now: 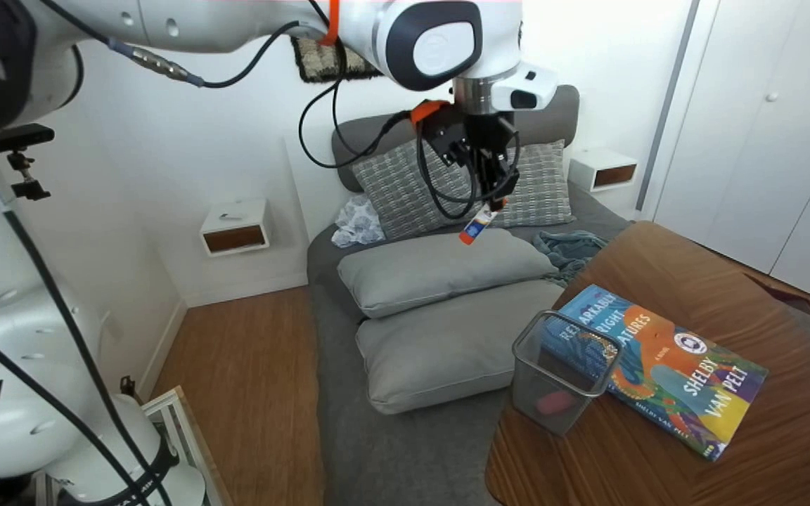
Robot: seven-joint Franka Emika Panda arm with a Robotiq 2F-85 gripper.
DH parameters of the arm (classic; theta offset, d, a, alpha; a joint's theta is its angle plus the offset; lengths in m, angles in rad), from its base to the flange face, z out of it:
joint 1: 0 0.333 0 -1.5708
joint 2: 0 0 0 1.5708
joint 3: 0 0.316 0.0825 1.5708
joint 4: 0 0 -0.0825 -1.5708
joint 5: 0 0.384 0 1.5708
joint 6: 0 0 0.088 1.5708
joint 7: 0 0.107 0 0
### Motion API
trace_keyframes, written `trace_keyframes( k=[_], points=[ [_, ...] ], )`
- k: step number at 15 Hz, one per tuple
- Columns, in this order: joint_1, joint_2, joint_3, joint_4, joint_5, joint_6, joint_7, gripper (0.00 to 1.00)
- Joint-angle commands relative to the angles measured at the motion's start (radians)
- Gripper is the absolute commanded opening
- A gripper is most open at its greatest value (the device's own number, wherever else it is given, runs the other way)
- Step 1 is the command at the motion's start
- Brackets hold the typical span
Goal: Put the glue stick on top of the light grey pillow
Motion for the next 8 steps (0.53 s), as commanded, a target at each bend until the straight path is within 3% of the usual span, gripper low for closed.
trace_keyframes(
  k=[1,6,7,8],
  points=[
    [0.002,0.011,0.014,0.005,-0.006,-0.005,0.0,0.3],
    [-0.004,0.012,0.01,0.009,-0.011,-0.011,-0.014,0.3],
    [-0.004,0.012,0.01,0.009,-0.011,-0.011,-0.014,0.07],
    [0.005,0.044,0.02,0.024,-0.006,-0.014,-0.02,0.07]
  ],
)
